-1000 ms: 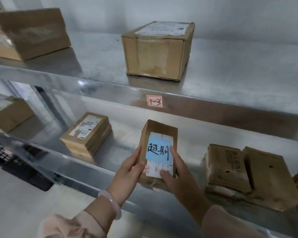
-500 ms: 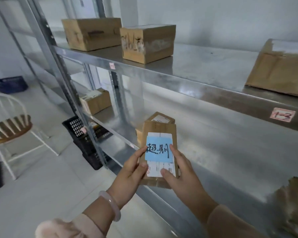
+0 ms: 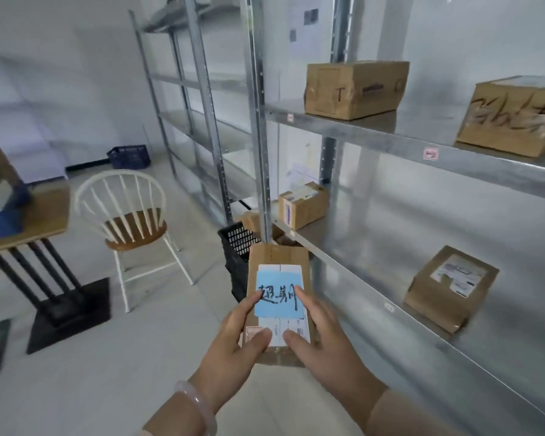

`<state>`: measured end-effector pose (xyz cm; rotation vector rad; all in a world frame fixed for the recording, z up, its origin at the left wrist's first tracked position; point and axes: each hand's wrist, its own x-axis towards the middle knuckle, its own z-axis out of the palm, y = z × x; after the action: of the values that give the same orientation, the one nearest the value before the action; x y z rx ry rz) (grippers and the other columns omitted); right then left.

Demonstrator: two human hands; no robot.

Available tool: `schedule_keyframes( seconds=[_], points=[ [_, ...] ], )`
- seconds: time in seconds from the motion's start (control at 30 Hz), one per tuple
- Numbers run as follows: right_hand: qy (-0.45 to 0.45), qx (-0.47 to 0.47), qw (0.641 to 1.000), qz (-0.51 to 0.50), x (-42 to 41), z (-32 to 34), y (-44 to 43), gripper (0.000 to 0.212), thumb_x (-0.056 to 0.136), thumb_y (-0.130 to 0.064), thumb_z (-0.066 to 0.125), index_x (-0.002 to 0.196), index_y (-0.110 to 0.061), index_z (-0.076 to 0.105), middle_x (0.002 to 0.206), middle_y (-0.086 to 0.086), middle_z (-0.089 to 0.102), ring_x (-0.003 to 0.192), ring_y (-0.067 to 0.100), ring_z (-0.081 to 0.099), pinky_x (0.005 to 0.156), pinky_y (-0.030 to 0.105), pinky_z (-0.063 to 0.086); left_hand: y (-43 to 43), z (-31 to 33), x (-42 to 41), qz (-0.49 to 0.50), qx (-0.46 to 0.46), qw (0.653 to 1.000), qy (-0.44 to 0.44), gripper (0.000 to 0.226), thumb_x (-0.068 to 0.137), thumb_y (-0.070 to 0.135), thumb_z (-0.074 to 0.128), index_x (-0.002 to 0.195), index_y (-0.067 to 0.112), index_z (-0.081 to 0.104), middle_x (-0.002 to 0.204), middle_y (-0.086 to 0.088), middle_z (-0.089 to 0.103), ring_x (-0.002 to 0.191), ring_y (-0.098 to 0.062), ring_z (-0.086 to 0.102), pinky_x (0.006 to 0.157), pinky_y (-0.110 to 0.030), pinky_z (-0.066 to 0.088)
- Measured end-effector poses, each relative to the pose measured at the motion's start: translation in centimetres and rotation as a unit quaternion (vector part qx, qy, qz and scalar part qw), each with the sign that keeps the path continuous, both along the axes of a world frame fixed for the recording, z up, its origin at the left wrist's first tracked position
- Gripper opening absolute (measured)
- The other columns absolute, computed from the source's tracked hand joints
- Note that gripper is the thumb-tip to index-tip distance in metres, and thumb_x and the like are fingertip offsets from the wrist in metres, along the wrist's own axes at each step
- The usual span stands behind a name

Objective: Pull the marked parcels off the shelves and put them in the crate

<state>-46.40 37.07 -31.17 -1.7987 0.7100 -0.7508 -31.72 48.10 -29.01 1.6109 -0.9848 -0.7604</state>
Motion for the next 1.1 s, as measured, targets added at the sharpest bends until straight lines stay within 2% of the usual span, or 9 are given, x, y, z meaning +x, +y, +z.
schedule_keyframes(
  seconds=[0.1, 0.3, 0.4, 0.57, 0.67, 0.77, 0.83, 1.0, 1.1],
  points=[
    [0.022, 0.000, 1.000, 0.021, 4.8, -0.1, 0.4, 0.066, 0.086, -0.027, 0.067, 0.137, -0.054, 0.035, 0.137, -0.021, 0.038, 0.122, -0.012, 0.041, 0.090, 0.021, 0.052, 1.6, -0.4, 4.4, 0.028, 0.008, 1.000, 0.008, 0.056, 0.092, 0.018, 0.063, 0.131, 0.052, 0.043, 0.135, 0.003, 0.054, 0.119, -0.014, 0.056, 0.100, -0.036, 0.049],
    [0.056, -0.010, 0.996, 0.070, 12.8, -1.2, -0.9, 0.068, 0.086, -0.033, 0.067, 0.138, -0.057, 0.030, 0.138, -0.022, 0.035, 0.127, -0.004, 0.039, 0.093, 0.025, 0.052, 1.4, -1.4, 11.9, 0.072, 0.016, 0.996, 0.049, 0.061, 0.089, 0.011, 0.064, 0.127, 0.054, 0.044, 0.130, 0.001, 0.058, 0.107, -0.017, 0.064, 0.085, -0.030, 0.055],
    [0.052, -0.006, 0.995, 0.089, 16.6, -1.8, -2.9, 0.067, 0.086, -0.033, 0.067, 0.134, -0.061, 0.029, 0.134, -0.024, 0.037, 0.120, -0.015, 0.038, 0.081, 0.013, 0.051, -0.1, -2.2, 15.7, 0.072, 0.025, 0.995, 0.060, 0.063, 0.089, 0.010, 0.064, 0.124, 0.058, 0.043, 0.130, 0.000, 0.056, 0.108, -0.019, 0.064, 0.083, -0.030, 0.056],
    [0.040, 0.041, 0.992, 0.110, 23.6, -2.5, -8.0, 0.062, 0.087, -0.031, 0.066, 0.134, -0.054, 0.033, 0.128, -0.020, 0.040, 0.112, -0.014, 0.047, 0.070, 0.013, 0.053, -5.1, -2.6, 22.5, 0.080, 0.033, 0.994, 0.065, 0.060, 0.090, 0.010, 0.064, 0.123, 0.056, 0.043, 0.130, 0.003, 0.054, 0.108, -0.018, 0.063, 0.073, -0.024, 0.055],
    [0.063, 0.025, 0.991, 0.118, 28.0, -2.2, -11.5, 0.061, 0.088, -0.034, 0.065, 0.138, -0.047, 0.032, 0.129, -0.017, 0.038, 0.116, -0.006, 0.046, 0.074, 0.011, 0.051, -8.5, -2.2, 26.6, 0.084, 0.036, 0.994, 0.066, 0.056, 0.091, 0.010, 0.063, 0.124, 0.052, 0.043, 0.129, 0.002, 0.055, 0.108, -0.016, 0.063, 0.072, -0.022, 0.055],
    [0.084, 0.001, 0.989, 0.125, 32.0, -1.4, -15.5, 0.065, 0.089, -0.036, 0.063, 0.144, -0.042, 0.029, 0.136, -0.013, 0.037, 0.125, 0.002, 0.042, 0.091, 0.020, 0.051, -11.8, -1.4, 30.9, 0.094, 0.044, 0.993, 0.062, 0.057, 0.091, 0.010, 0.062, 0.126, 0.050, 0.042, 0.130, 0.001, 0.053, 0.109, -0.017, 0.060, 0.070, -0.019, 0.054],
    [0.101, -0.018, 0.986, 0.130, 34.6, -0.9, -18.1, 0.065, 0.090, -0.040, 0.062, 0.145, -0.045, 0.027, 0.139, -0.015, 0.037, 0.130, 0.005, 0.038, 0.102, 0.030, 0.047, -14.0, -1.2, 33.6, 0.099, 0.041, 0.992, 0.061, 0.057, 0.091, 0.008, 0.062, 0.123, 0.051, 0.043, 0.129, 0.000, 0.053, 0.109, -0.017, 0.060, 0.068, -0.018, 0.054],
    [0.146, -0.026, 0.979, 0.137, 40.7, -2.3, -22.1, 0.066, 0.085, -0.057, 0.054, 0.142, -0.054, 0.021, 0.141, -0.021, 0.035, 0.134, 0.006, 0.032, 0.106, 0.040, 0.043, -17.8, -3.1, 39.9, 0.092, 0.063, 0.990, 0.091, 0.055, 0.091, 0.011, 0.062, 0.120, 0.054, 0.043, 0.125, 0.004, 0.054, 0.108, -0.017, 0.060, 0.070, -0.021, 0.056],
    [0.179, -0.045, 0.975, 0.123, 44.3, -4.0, -24.1, 0.064, 0.080, -0.069, 0.048, 0.136, -0.062, 0.018, 0.137, -0.038, 0.027, 0.130, -0.005, 0.027, 0.105, 0.025, 0.037, -20.2, -4.8, 44.1, 0.087, 0.074, 0.982, 0.149, 0.054, 0.090, 0.006, 0.062, 0.119, 0.048, 0.047, 0.121, 0.000, 0.057, 0.102, -0.020, 0.064, 0.071, -0.025, 0.057]
  ],
)
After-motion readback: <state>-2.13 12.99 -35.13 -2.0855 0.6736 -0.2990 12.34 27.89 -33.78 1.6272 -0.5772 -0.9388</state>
